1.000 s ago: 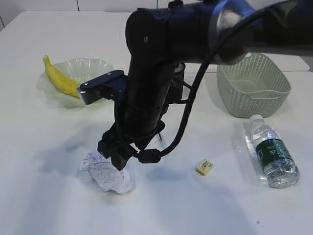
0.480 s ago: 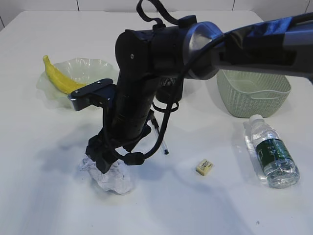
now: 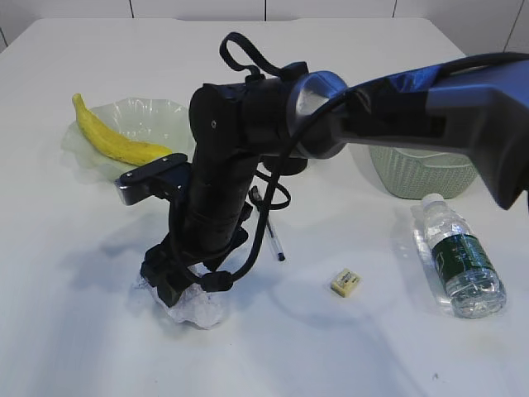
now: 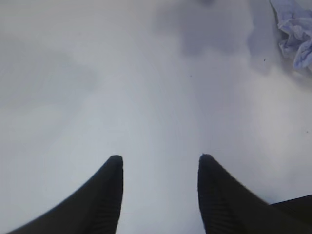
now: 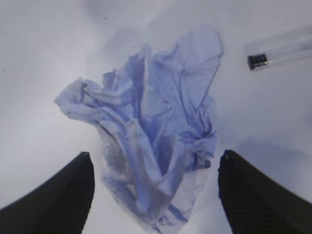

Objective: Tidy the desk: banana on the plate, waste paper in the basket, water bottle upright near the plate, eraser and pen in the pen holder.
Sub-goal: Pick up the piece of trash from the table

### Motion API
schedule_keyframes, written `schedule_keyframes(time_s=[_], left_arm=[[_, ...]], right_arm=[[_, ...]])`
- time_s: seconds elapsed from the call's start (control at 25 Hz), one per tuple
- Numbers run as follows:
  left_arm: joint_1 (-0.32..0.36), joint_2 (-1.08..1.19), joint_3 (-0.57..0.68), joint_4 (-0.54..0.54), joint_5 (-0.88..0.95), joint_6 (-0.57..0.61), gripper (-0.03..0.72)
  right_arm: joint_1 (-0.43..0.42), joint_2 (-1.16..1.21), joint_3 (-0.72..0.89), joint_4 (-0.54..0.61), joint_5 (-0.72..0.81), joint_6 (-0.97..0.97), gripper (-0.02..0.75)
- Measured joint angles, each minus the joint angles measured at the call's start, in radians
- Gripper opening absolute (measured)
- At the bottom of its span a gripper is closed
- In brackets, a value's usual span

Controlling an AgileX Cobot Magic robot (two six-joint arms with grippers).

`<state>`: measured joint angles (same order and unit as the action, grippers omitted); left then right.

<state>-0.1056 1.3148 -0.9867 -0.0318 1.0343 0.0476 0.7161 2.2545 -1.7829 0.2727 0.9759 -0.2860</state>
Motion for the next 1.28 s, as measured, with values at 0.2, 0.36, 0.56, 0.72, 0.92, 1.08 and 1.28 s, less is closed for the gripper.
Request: schedule_keyframes(time_s=[0.2, 0.36, 0.56, 0.72, 0.92, 1.08, 1.28], left_arm=[[0.0, 0.0, 0.0, 0.0, 0.0, 0.0, 0.342], [0.0, 0.0, 0.0, 0.0, -0.001, 0.0, 0.342], [0.0, 0.0, 0.0, -0.002, -0.001, 0.0, 0.342], [0.0, 0.0, 0.0, -0.004, -0.001, 0.0, 0.341], [0.0, 0.0, 0.0, -0.004, -0.001, 0.0, 0.34], [0.0, 0.0, 0.0, -0.004, -0.001, 0.0, 0.338], [0.0, 0.0, 0.0, -0.009, -0.001, 0.0, 0.338]], right_arm=[[0.0, 0.018, 0.0, 0.004, -0.001, 0.0, 0.55], [0.0, 0.018, 0.0, 0.004, -0.001, 0.0, 0.387], [0.0, 0.018, 0.0, 0.008, 0.012, 0.0, 0.262], [0.0, 0.018, 0.0, 0.008, 0.044, 0.0, 0.25], [0.0, 0.01, 0.0, 0.008, 0.069, 0.0, 0.248], [0.0, -0.032, 0.0, -0.008, 0.106, 0.002, 0.246], [0.0, -0.085, 0.0, -0.063, 0.149, 0.002, 0.245]])
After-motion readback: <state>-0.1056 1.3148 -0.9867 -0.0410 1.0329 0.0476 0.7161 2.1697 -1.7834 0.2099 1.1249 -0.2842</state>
